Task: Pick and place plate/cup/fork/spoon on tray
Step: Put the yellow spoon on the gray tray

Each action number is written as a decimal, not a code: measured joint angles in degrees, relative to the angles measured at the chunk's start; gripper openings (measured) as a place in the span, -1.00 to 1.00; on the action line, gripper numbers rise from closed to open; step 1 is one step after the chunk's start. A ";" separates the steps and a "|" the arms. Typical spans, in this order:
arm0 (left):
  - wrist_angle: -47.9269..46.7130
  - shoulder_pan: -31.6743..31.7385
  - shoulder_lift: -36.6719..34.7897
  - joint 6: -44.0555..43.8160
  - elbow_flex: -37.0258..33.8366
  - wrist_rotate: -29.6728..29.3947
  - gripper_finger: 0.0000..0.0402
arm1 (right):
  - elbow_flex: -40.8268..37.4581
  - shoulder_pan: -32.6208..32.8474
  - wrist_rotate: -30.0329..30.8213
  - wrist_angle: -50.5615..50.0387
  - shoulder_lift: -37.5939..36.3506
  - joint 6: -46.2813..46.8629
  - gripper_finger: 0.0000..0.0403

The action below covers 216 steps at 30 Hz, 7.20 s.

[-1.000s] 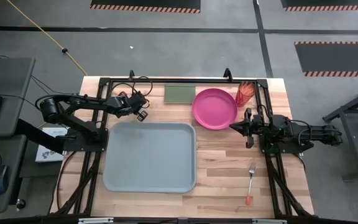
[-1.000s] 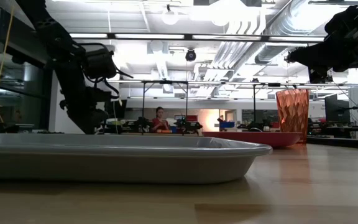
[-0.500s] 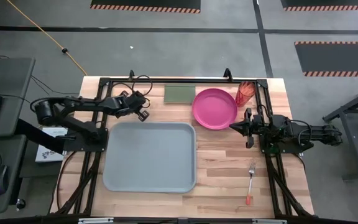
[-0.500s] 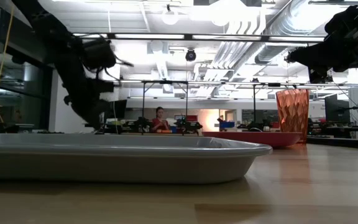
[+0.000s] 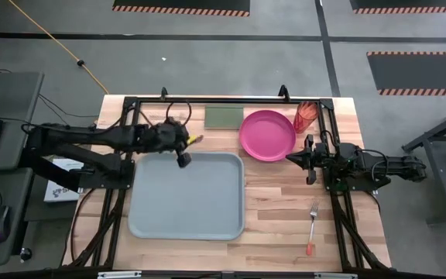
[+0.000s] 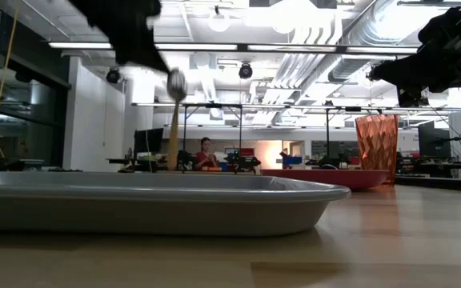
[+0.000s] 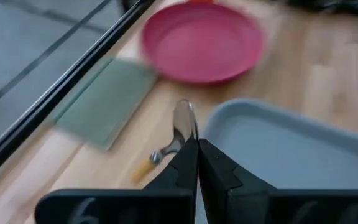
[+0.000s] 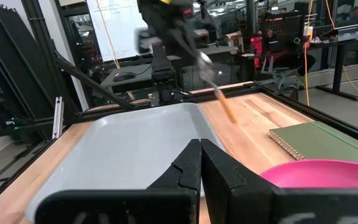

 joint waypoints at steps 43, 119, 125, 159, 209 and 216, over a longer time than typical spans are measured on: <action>10.28 -31.88 32.97 18.16 14.06 -7.40 -1.00 | -0.02 0.00 0.01 0.00 1.22 0.00 -1.00; -7.45 -17.76 33.16 -1.29 3.20 7.18 -1.00 | -0.02 0.00 0.01 0.00 1.42 0.00 -1.00; -1.13 -15.52 33.16 1.91 3.18 8.74 -1.00 | -0.02 0.00 0.01 0.00 1.42 -0.02 -1.00; 1.12 -14.82 33.99 -7.38 0.93 19.76 -1.00 | 0.00 0.01 0.01 0.00 1.40 -0.01 -1.00; 22.69 -8.86 39.60 1.34 2.11 15.79 -1.00 | 0.00 0.00 0.01 0.00 1.42 -0.02 -1.00; 24.27 -8.86 39.29 3.09 2.10 15.69 -1.00 | -0.02 0.00 0.01 0.00 1.42 -0.02 -1.00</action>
